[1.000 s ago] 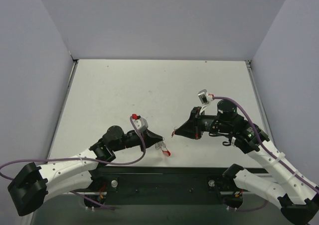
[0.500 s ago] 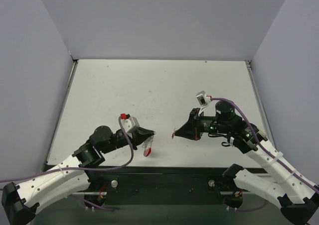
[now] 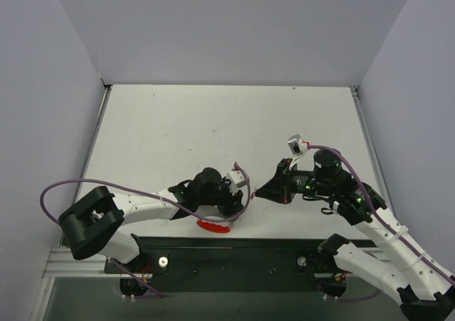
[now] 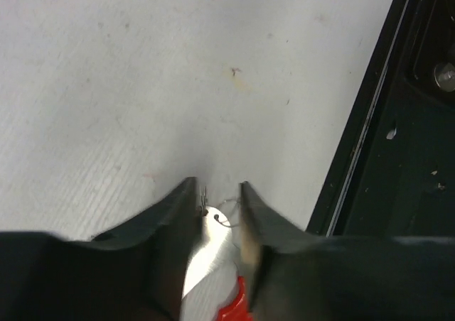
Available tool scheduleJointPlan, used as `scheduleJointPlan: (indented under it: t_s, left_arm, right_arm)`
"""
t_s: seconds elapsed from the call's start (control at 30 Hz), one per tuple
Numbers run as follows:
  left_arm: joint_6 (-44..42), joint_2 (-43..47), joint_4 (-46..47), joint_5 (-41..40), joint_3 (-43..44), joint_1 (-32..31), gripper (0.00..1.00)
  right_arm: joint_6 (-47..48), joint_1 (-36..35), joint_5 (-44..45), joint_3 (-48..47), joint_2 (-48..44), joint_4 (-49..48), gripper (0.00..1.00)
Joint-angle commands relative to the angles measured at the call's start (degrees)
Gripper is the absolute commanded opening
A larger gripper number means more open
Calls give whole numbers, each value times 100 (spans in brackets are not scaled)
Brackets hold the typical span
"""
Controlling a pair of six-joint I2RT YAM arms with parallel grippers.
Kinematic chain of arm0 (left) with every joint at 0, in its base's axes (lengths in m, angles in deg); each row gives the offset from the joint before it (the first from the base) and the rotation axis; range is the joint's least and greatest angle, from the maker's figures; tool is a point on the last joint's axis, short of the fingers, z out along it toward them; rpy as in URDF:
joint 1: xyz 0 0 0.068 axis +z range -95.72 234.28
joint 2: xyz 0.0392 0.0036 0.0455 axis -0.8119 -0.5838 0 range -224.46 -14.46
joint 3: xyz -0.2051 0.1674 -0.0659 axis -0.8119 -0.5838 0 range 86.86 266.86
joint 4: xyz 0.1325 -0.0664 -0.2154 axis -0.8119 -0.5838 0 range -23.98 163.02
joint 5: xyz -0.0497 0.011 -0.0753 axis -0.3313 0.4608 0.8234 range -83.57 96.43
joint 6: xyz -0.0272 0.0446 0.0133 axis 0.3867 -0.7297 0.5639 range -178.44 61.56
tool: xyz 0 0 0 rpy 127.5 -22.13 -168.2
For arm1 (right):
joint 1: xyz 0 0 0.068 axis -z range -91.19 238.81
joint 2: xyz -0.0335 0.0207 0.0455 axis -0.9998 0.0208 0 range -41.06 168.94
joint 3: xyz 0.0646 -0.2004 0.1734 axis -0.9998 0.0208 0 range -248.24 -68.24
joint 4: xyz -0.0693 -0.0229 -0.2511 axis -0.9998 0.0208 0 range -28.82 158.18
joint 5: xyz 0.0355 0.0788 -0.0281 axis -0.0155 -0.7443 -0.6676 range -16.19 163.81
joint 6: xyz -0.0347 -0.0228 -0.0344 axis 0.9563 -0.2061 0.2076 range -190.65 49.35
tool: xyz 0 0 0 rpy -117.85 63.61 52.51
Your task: Put the keys on the keyring
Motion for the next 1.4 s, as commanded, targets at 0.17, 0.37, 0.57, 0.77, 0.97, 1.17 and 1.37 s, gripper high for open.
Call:
scheduleJointPlan:
  t_s: [0.17,0.37,0.57,0.77,0.97,1.17,1.37]
  left_arm:
    - [451,888,-144,-831,614,-134,93]
    - [1206,732,-2415,-841,1484,-134,90]
    - [1682,590,-2934,-339,1485,-274,82]
    - [1778,556,-3840,-147,1651,7,83]
    - [1963,634,-3867,188,1512,-11,82]
    - [2654,504,-3437,881,1134,217,82]
    - [3300,248,-2592,1006,816,218,75]
  right_arm:
    - [70,103,10,35,-134,83,0]
    - [79,199,124,52,-248,171,0]
    - [79,401,265,-9,-336,382,0]
    - [106,498,274,-18,-450,549,0]
    - [114,507,256,17,-476,576,0]
    - [141,498,239,123,-319,593,0]
    - [167,489,406,272,-266,585,0]
